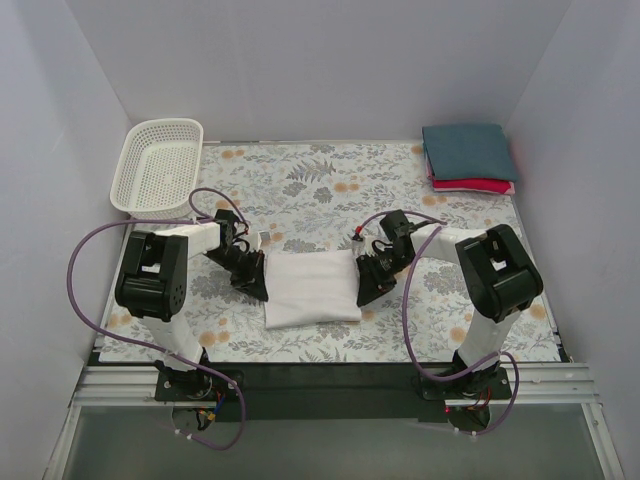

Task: Fold and stack the t-shirts
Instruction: Fold the tshirt

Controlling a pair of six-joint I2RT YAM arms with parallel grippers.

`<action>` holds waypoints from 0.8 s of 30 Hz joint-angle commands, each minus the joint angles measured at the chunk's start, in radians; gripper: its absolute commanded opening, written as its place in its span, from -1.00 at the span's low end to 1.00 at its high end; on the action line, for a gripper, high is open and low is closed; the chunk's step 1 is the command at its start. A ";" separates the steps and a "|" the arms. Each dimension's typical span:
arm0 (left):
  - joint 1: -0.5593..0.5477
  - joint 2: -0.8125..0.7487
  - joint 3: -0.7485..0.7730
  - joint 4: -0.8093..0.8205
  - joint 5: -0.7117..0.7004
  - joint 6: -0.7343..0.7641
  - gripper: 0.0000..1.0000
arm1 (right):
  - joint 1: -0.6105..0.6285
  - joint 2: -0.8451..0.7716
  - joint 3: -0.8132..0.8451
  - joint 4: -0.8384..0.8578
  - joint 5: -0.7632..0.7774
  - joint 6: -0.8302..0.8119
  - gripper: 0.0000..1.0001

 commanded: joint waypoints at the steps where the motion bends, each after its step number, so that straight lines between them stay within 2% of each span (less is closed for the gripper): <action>1: 0.010 -0.041 0.040 -0.029 0.013 0.029 -0.81 | 0.004 -0.045 0.024 -0.023 0.031 -0.034 0.02; 3: 0.010 -0.096 0.052 -0.046 0.047 0.023 -0.59 | 0.002 -0.058 0.082 -0.067 0.026 -0.062 0.49; 4: 0.010 -0.119 0.064 -0.054 0.044 0.021 -0.48 | 0.004 -0.075 0.102 -0.082 0.019 -0.071 0.51; 9: 0.010 -0.230 0.089 -0.028 0.064 0.001 -0.40 | 0.002 -0.150 0.177 -0.115 -0.004 -0.099 0.47; 13: 0.008 -0.245 0.069 0.088 0.199 -0.098 -0.39 | 0.004 -0.121 0.217 -0.032 -0.107 -0.027 0.41; 17: -0.006 -0.129 0.029 0.234 0.263 -0.227 -0.40 | 0.007 0.019 0.262 0.032 -0.185 0.029 0.30; 24: -0.006 0.041 0.041 0.334 0.227 -0.266 -0.42 | -0.007 0.213 0.321 0.049 -0.166 0.026 0.32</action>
